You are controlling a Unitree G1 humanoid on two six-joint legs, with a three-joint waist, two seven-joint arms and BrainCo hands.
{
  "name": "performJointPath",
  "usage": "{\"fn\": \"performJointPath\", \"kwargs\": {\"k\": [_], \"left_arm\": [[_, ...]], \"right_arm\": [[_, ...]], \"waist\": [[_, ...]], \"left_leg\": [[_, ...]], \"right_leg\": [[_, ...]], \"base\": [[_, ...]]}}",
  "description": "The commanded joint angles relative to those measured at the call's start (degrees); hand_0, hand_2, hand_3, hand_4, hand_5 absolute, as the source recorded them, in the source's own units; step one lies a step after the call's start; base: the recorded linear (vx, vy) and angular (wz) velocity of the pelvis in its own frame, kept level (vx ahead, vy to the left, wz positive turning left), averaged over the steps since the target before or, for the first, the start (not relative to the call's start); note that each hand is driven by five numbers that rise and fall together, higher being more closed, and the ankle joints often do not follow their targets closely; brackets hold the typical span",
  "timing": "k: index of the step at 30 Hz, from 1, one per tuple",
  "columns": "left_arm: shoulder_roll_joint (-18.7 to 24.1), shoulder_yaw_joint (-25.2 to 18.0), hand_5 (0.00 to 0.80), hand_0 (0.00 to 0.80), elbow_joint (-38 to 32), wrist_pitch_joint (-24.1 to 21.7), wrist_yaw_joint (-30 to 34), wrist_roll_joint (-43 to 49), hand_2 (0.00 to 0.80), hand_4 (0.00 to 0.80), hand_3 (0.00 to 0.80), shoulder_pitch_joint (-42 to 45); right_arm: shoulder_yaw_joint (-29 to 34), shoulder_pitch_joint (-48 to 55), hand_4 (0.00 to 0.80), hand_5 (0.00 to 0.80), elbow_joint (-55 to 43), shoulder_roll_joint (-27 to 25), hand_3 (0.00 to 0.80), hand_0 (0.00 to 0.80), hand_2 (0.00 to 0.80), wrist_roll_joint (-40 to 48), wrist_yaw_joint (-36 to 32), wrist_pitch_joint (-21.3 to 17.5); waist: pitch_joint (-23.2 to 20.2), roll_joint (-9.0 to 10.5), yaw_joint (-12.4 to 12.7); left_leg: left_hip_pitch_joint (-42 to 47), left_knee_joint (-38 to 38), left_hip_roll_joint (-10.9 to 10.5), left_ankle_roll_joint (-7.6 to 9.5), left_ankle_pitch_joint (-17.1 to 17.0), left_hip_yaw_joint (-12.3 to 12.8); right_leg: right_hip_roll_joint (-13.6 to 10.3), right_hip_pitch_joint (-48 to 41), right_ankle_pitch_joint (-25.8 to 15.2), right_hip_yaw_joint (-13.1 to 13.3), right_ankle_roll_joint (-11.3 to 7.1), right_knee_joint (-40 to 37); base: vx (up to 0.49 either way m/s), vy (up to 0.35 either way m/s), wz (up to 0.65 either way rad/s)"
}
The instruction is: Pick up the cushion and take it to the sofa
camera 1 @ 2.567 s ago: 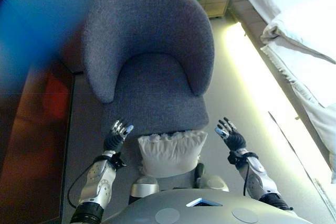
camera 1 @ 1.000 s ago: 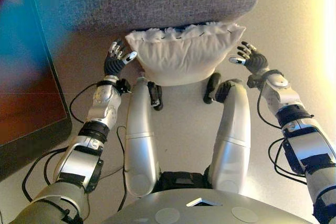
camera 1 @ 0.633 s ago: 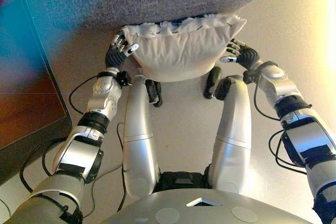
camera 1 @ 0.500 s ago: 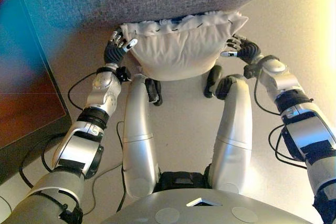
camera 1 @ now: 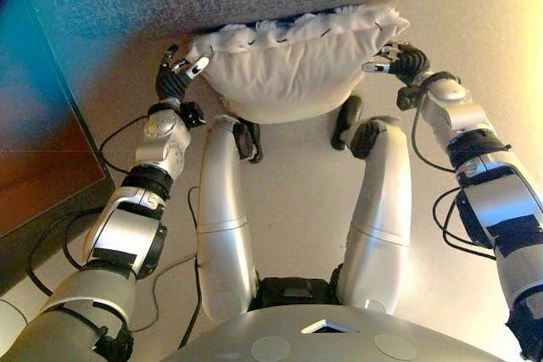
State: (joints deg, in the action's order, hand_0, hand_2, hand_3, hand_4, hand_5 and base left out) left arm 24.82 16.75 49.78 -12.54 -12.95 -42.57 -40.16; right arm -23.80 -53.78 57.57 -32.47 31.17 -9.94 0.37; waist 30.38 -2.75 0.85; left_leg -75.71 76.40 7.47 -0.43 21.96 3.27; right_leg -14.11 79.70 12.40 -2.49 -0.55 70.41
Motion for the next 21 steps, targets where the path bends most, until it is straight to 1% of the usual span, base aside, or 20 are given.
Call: {"fn": "performJointPath", "kwargs": {"k": [1,4,6,10,14,17,19,21], "left_arm": [[-2.7,-2.6,0.000,0.000,-0.7,-4.9,-3.1,-2.2,0.000,0.000,0.000,2.7],[-3.9,-2.5,0.000,0.000,-1.5,-4.4,-1.5,-0.3,0.000,0.000,0.000,5.7],[-4.7,-2.1,0.000,0.000,-1.7,-4.3,-0.2,0.7,0.000,0.000,0.000,6.7],[-5.0,-1.0,0.000,0.000,-2.5,-3.8,3.2,0.3,0.000,0.000,0.000,6.0],[-4.9,1.3,0.000,0.000,-3.4,-0.3,6.7,2.0,0.000,0.000,0.000,4.0],[-4.3,2.8,0.000,0.000,-2.6,1.0,5.0,1.3,0.000,0.000,0.000,1.6],[-4.1,2.3,0.000,0.000,-1.7,1.0,2.7,-1.4,0.000,0.000,0.000,0.9],[-4.0,1.8,0.000,0.000,-1.0,1.3,2.2,-0.9,0.000,0.000,0.000,1.1]], "right_arm": [[-0.7,-1.2,0.000,0.000,-2.1,-0.4,0.000,0.000,0.000,1.9,1.0,-1.9],[-0.5,-0.8,0.000,0.000,-3.5,-0.3,0.000,0.000,0.000,1.9,2.1,-1.6],[-0.1,-0.9,0.000,0.000,-4.0,-0.3,0.000,0.000,0.000,1.9,3.4,-0.7],[0.5,-0.7,0.000,0.000,-3.3,-0.8,0.000,0.000,0.000,2.5,5.9,0.3],[1.5,-0.8,0.000,0.000,-1.5,-0.6,0.000,0.000,0.000,1.9,8.8,1.2],[1.9,-1.6,0.000,0.000,0.5,-0.8,0.000,0.000,0.000,1.6,10.4,2.1],[2.2,-1.6,0.000,0.000,2.1,-0.8,0.000,0.000,0.000,1.8,11.1,1.9],[2.6,-0.9,0.000,0.000,2.6,-0.6,0.000,0.000,0.000,1.6,11.4,1.6]], "waist": [[-0.6,-3.10,0.1],[-0.6,-3.19,0.7],[-0.6,-3.05,0.9],[-0.6,-2.85,0.6],[-0.6,-2.84,0.4],[-0.6,-2.85,0.1],[-0.6,-2.83,0.0],[-0.6,-2.70,0.0]], "left_leg": [[2.0,-5.5,-2.6,0.76,-2.1,2.5],[2.1,-6.2,-3.0,0.63,-2.2,2.3],[2.2,-6.4,-2.9,0.62,-2.4,2.2],[1.8,-6.1,-2.5,0.83,-2.4,2.1],[1.7,-6.4,-2.4,1.09,-2.5,2.1],[1.6,-6.0,-2.2,1.22,-2.6,2.1],[1.6,-5.6,-2.1,1.36,-2.4,2.0],[1.5,-5.3,-2.3,1.42,-2.2,1.8]], "right_leg": [[0.5,-5.2,3.0,0.9,-1.03,-1.8],[0.4,-5.5,2.8,0.4,-1.05,-2.5],[0.4,-5.5,2.8,0.2,-0.97,-2.4],[0.6,-5.1,2.9,0.2,-0.89,-2.0],[0.7,-5.0,2.7,0.2,-1.10,-2.1],[0.7,-5.0,2.6,0.3,-1.17,-1.8],[0.7,-5.0,2.7,0.4,-1.17,-1.5],[0.6,-5.1,2.6,0.3,-1.23,-1.6]], "base": [[0.000,0.000,0.00],[-0.011,-0.017,0.02],[0.000,0.000,0.00],[0.000,0.000,0.00],[0.000,0.000,0.00],[0.000,0.000,0.00],[0.000,0.000,0.00],[0.005,-0.019,0.00]]}}
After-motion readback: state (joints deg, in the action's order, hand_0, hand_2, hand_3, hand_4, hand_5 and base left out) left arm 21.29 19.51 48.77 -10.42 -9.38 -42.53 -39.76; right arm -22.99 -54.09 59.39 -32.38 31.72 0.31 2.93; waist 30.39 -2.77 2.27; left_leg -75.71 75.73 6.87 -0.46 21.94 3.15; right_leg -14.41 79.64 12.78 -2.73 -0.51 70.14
